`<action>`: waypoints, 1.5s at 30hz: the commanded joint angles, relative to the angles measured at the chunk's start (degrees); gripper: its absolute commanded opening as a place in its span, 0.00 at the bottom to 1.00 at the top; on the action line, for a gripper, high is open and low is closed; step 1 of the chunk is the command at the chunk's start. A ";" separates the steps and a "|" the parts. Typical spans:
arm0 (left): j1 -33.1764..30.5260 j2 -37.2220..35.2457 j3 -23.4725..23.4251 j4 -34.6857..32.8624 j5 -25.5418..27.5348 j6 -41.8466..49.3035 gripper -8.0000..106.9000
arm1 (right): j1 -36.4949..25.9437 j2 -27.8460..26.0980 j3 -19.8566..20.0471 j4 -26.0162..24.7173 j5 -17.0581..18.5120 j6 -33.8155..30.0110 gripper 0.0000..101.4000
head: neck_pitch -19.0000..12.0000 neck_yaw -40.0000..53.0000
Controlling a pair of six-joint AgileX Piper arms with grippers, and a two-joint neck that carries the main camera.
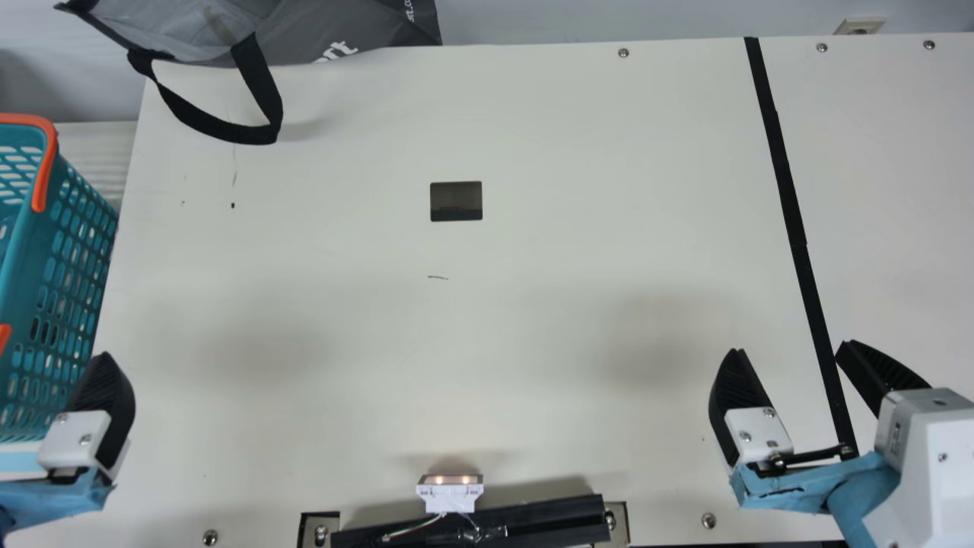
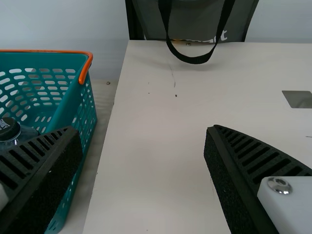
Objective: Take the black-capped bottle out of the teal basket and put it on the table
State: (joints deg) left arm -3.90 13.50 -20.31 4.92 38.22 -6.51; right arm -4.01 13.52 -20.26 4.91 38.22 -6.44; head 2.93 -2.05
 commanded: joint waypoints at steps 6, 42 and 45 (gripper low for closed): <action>0.23 0.30 -0.12 -0.15 -0.13 0.17 1.00 | 0.00 0.00 0.00 0.00 0.00 0.00 0.90 | -0.21 0.47; 9.33 13.76 -3.27 5.58 -9.14 -7.29 1.00 | 0.00 0.00 0.00 -0.05 0.00 0.00 0.90 | -0.21 0.47; 11.08 15.46 -3.42 5.82 -10.29 -7.77 1.00 | 0.00 0.00 0.00 -0.05 0.07 0.00 0.90 | -0.21 0.47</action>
State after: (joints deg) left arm 6.55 28.45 -23.74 10.58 28.27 -14.07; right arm -4.01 13.52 -20.26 4.86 38.28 -6.44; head 2.93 -2.05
